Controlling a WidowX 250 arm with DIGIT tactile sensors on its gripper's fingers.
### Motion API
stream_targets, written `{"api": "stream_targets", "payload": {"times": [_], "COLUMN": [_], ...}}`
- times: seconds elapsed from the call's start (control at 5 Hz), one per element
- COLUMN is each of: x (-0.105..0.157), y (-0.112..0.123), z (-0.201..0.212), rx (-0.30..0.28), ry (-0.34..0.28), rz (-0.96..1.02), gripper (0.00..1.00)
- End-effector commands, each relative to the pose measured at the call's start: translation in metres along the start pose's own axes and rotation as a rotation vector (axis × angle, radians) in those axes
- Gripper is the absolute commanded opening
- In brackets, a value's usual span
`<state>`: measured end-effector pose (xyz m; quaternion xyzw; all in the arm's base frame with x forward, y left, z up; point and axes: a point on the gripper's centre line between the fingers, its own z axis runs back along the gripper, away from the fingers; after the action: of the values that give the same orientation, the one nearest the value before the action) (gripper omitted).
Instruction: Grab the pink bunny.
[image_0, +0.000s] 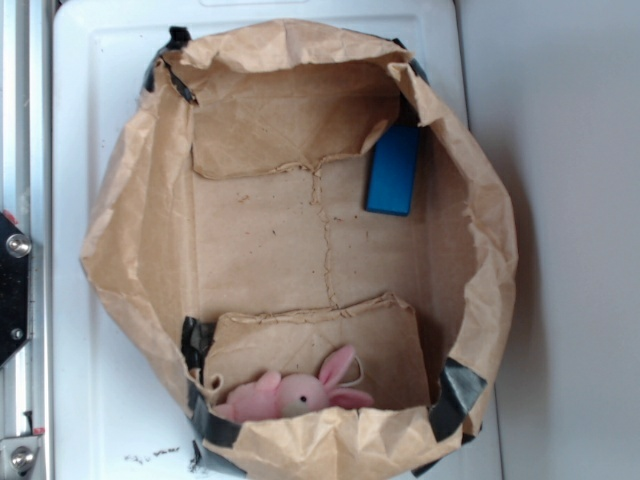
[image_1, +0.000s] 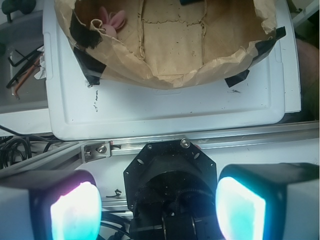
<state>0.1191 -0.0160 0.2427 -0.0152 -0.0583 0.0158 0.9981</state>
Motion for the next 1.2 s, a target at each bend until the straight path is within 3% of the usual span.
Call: {"api": "stream_targets", "payload": {"times": [0.0, 0.4, 0.6, 0.8, 1.0], "x": [0.0, 0.079, 0.112, 0.139, 0.151], "y": [0.0, 0.023, 0.033, 0.029, 0.018], "z": [0.0, -0.017, -0.033, -0.066, -0.095], "rx": [0.0, -0.009, -0.027, -0.076, -0.071], "ry": [0.0, 0.018, -0.01, -0.063, -0.096], "rz": [0.0, 0.121, 0.147, 0.147, 0.187], "gripper": [1.0, 1.0, 1.0, 1.0, 1.0]}}
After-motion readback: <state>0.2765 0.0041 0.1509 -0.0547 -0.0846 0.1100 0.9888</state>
